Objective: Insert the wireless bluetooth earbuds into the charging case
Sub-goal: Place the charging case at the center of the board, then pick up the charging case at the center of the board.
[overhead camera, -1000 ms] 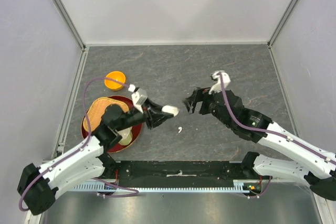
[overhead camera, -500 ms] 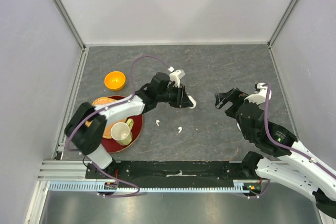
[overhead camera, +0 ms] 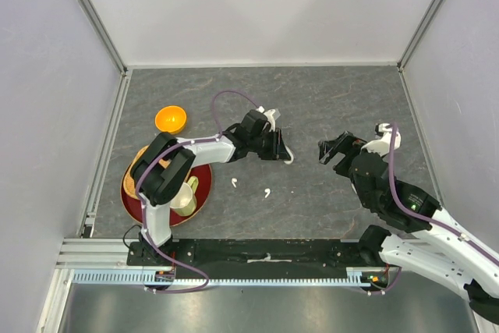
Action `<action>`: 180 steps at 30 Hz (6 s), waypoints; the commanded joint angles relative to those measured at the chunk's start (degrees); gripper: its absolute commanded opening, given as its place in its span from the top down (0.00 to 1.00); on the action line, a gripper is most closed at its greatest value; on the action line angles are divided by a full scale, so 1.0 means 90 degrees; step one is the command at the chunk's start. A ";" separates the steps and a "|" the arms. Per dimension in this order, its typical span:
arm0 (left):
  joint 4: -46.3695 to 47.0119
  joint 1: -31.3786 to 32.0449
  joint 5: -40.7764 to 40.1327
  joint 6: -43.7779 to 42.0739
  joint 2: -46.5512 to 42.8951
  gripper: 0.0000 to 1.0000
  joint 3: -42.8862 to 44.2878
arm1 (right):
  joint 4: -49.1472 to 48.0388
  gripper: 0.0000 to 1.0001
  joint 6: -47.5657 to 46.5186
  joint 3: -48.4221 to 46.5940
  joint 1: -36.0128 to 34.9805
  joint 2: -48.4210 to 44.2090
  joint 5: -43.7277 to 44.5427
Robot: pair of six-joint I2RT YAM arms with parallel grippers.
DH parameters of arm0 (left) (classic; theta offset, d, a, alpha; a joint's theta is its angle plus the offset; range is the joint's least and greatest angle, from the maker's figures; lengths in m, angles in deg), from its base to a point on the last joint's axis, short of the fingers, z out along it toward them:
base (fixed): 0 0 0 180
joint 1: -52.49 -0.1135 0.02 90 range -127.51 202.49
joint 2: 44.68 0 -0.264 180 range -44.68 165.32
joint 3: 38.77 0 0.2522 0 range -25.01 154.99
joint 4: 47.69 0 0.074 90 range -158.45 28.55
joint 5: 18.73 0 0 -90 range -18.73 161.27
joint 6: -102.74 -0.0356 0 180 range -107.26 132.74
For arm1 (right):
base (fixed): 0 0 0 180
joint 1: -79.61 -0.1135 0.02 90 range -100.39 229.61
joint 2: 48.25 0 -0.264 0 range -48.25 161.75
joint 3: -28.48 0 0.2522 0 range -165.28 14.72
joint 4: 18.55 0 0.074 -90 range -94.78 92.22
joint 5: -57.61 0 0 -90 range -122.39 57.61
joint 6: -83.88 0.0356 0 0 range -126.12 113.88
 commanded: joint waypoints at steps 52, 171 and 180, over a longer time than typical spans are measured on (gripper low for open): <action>-0.0999 0.0006 -0.1985 -0.0702 -0.0964 0.35 -0.0297 | 0.0248 0.02 -0.0419 -0.0027 0.0845 0.0672 -0.0469; 0.0329 0.0016 -0.3040 -0.0917 -0.7995 0.11 -0.4165 | -0.2007 0.07 -0.1903 0.0949 0.3941 0.4344 -0.4726; 0.0398 0.0016 -0.3294 -0.0849 -0.8230 0.11 -0.4311 | -0.2486 0.08 -0.1406 0.1301 0.3922 0.4344 -0.5508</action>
